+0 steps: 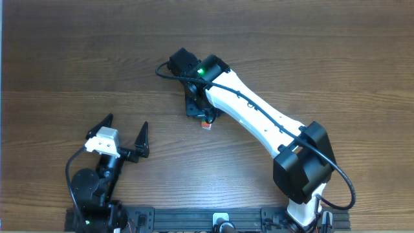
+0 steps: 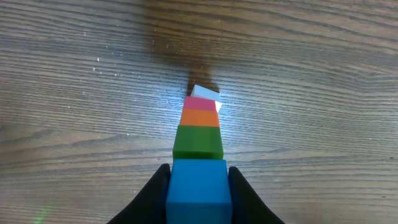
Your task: Stack Cubes
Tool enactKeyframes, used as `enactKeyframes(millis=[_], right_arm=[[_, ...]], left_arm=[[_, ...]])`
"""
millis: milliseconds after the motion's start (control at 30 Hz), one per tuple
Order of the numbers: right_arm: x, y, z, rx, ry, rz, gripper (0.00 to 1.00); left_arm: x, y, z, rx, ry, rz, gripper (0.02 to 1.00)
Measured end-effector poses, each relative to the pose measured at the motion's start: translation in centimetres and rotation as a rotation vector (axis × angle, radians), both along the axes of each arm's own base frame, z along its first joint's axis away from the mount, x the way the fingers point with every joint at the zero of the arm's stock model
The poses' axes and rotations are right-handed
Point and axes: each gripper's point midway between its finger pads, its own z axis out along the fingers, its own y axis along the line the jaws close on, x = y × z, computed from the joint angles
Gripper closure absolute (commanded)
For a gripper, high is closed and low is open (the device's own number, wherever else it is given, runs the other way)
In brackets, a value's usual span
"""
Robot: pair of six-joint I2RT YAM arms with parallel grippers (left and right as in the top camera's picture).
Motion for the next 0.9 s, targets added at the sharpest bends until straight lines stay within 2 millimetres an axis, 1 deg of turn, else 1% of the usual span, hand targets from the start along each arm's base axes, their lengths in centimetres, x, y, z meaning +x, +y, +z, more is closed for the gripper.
enactKeyframes(millis=[900], right_arm=[[0.4,0.01,-0.04,-0.001,-0.016,-0.003,0.991]], left_arm=[[0.0,0.0,0.0,0.0,0.0,0.0,0.018]])
